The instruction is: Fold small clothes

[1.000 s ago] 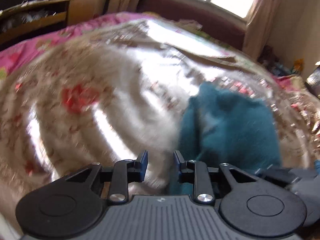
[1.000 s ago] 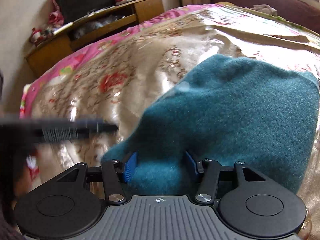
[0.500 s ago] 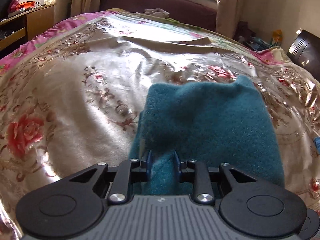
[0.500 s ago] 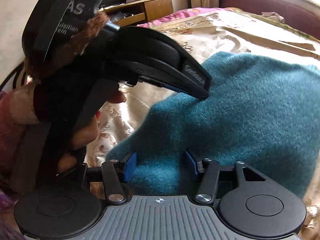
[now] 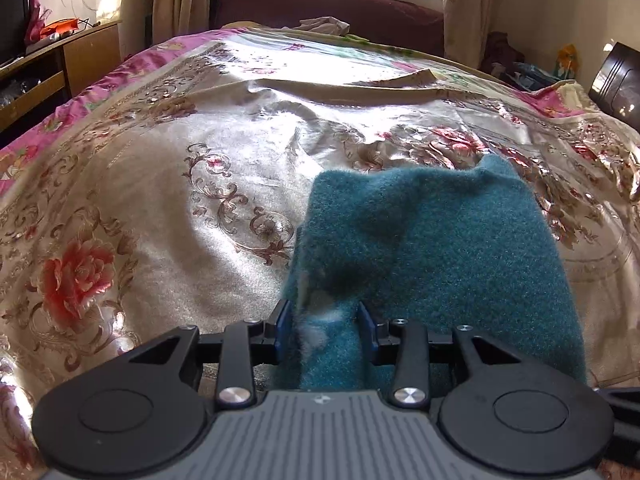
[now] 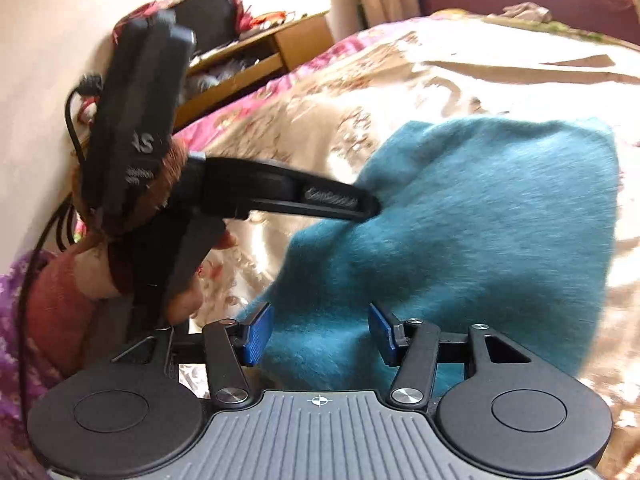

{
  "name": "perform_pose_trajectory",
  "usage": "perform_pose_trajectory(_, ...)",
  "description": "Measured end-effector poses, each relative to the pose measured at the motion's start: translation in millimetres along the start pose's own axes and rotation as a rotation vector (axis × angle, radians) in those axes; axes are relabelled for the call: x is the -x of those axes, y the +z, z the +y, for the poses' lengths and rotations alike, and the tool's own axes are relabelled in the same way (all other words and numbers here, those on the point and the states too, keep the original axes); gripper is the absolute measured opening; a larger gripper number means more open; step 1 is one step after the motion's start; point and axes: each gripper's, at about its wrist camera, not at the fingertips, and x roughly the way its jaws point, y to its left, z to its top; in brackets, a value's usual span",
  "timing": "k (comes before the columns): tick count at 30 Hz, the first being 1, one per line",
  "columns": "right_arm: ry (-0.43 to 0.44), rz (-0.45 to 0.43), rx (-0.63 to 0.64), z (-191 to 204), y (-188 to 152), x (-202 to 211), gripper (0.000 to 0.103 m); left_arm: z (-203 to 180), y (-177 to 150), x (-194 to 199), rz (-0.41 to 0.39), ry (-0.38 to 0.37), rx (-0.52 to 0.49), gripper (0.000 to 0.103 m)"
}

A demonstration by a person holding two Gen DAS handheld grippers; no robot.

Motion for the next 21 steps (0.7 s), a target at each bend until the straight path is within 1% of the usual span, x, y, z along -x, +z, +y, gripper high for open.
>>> perform_pose_trajectory(3,-0.058,-0.032,-0.021,-9,-6,23,0.053,-1,-3,12,-0.016,0.0,-0.001,0.043)
perform_pose_trajectory(5,-0.113,-0.056,-0.04,-18,-10,35,0.053,-3,-8,22,-0.028,-0.002,-0.017,0.043)
perform_pose_trajectory(8,-0.183,-0.095,-0.086,-34,-15,54,0.053,-4,-20,31,-0.024,0.001,-0.043,0.043)
perform_pose_trajectory(11,-0.23,-0.1,-0.161,-55,-20,59,0.058,-1,-30,36,-0.014,-0.013,-0.053,0.044)
perform_pose_trajectory(13,-0.249,-0.098,-0.215,-67,-25,60,0.063,2,-32,37,-0.007,-0.021,-0.042,0.046)
perform_pose_trajectory(16,-0.236,-0.092,-0.297,-88,-26,52,0.067,1,-36,32,0.023,-0.034,-0.049,0.049)
perform_pose_trajectory(17,-0.221,-0.08,-0.32,-93,-27,48,0.068,0,-38,28,0.034,-0.023,-0.065,0.049)
perform_pose_trajectory(19,-0.19,-0.062,-0.359,-102,-28,39,0.072,-2,-42,22,0.034,-0.012,-0.079,0.055)
perform_pose_trajectory(21,-0.161,-0.054,-0.399,-109,-29,35,0.073,4,-43,22,0.034,-0.027,-0.041,0.057)
